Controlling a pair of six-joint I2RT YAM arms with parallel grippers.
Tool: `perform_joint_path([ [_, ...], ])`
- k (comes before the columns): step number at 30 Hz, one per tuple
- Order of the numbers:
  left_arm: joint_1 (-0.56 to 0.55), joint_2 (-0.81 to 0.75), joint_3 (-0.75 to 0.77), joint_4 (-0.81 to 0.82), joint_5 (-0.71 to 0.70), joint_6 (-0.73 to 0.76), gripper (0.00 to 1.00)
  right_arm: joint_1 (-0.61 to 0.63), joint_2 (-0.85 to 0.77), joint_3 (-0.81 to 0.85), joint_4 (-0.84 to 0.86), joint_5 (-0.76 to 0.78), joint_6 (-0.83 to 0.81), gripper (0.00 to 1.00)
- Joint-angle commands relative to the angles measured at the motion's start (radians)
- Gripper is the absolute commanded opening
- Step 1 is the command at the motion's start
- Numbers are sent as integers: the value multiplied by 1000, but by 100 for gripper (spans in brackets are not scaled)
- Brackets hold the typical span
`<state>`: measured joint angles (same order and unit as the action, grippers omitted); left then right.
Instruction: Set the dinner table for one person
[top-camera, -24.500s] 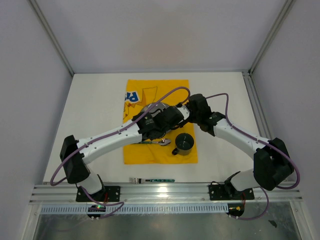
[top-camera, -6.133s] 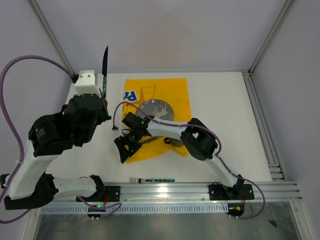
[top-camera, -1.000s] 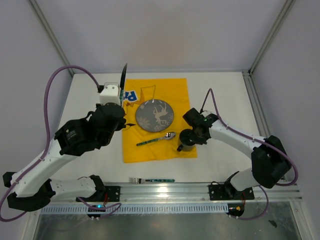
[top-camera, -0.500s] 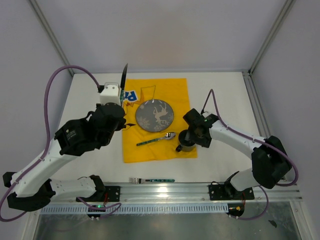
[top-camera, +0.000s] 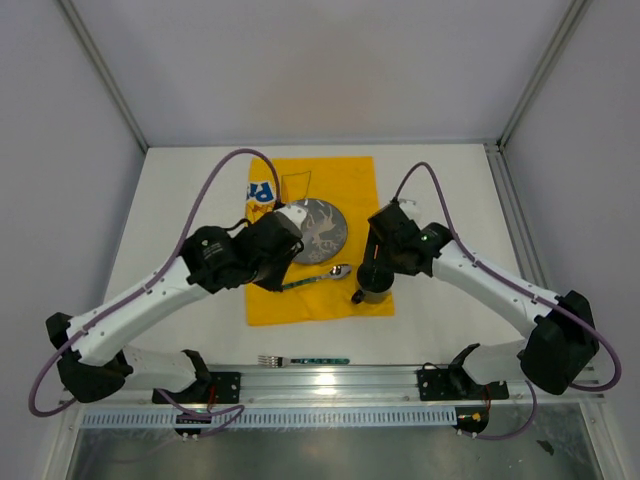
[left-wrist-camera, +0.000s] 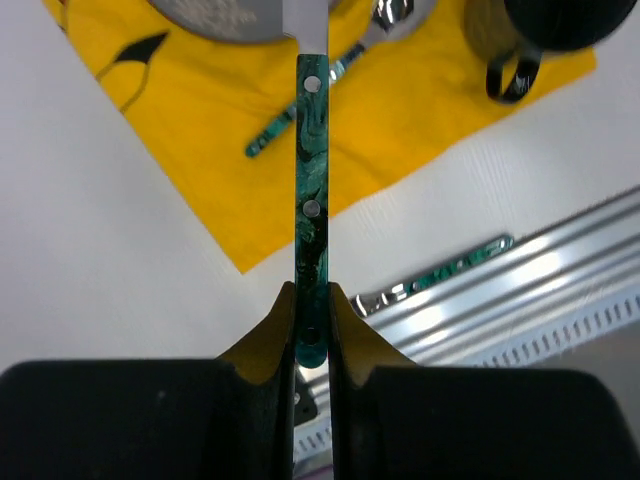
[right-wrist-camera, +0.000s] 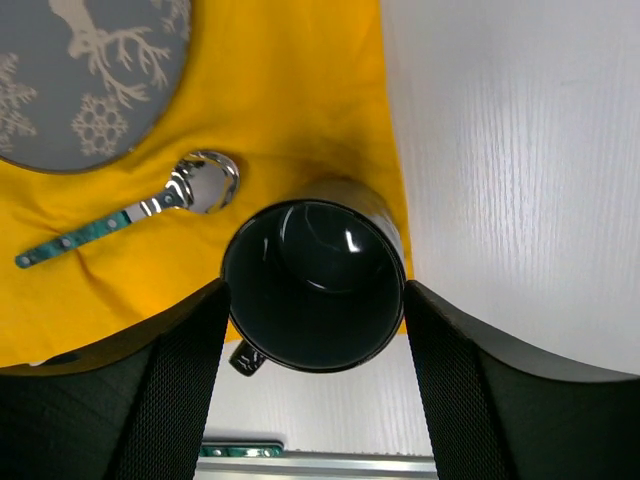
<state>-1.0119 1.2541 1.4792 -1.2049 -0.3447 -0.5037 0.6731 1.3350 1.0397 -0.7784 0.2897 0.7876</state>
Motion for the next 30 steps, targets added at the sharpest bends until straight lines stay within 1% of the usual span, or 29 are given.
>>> perform_joint_path([
  [1,1,14,-43,-100,232,54,0,5,-27,103,19,71,-141,74],
  [2,1,21,-56,-107,280,63,0,5,-25,114,19,81,-152,74],
  [3,1,24,-68,-113,294,68,0,3,-19,124,16,101,-159,76],
  [6,1,31,-105,-153,338,74,0,3,-10,143,27,120,-185,77],
  [8,1,10,-134,-171,349,73,0,0,0,143,42,117,-195,78],
  [10,2,-13,-164,-168,398,67,0,-3,12,138,56,105,-202,78],
  [13,1,-67,-226,-92,467,53,0,-6,35,131,77,82,-211,78],
  [14,2,-79,-243,-38,476,48,0,-6,41,131,80,77,-212,78],
  [18,1,-116,-325,57,507,42,0,-6,87,135,102,55,-244,78],
  [21,1,-127,-356,114,535,39,0,-7,128,143,114,29,-261,78],
  [25,1,-151,-378,151,549,19,0,-7,156,138,145,-4,-275,78],
  [30,1,-208,-392,148,556,7,0,-10,162,131,202,-83,-292,79],
])
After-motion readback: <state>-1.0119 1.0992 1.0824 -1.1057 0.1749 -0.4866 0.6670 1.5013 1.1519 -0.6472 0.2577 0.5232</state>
